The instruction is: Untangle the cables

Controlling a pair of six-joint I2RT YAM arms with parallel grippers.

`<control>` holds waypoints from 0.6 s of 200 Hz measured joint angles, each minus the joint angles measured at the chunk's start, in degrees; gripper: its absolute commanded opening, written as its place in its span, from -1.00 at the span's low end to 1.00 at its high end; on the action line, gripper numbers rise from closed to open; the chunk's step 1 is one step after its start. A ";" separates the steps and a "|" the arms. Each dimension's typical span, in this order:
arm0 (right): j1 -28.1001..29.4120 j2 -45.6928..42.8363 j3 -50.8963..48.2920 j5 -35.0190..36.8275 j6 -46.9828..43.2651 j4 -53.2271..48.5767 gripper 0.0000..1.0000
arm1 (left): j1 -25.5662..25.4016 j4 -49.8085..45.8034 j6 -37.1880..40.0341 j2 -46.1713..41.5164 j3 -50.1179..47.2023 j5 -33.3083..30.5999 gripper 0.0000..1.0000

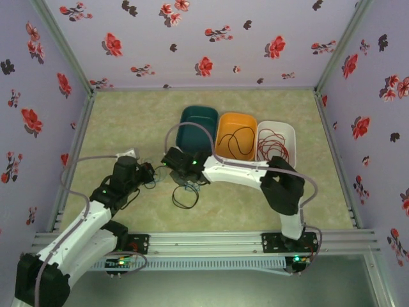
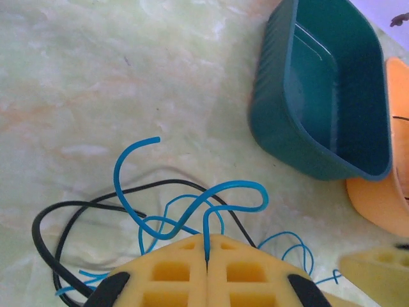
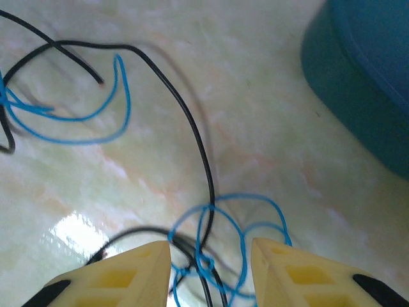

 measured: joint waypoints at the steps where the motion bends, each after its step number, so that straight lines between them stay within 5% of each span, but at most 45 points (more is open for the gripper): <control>1: -0.02 0.37 0.33 0.00 -0.26 0.02 -0.25 | 0.02 0.00 -0.04 -0.09 -0.02 0.04 -1.00; 120: -4.68 15.28 11.02 -1.70 -7.26 1.20 -0.24 | 0.17 -6.36 -2.03 -5.42 -3.15 1.46 -1.00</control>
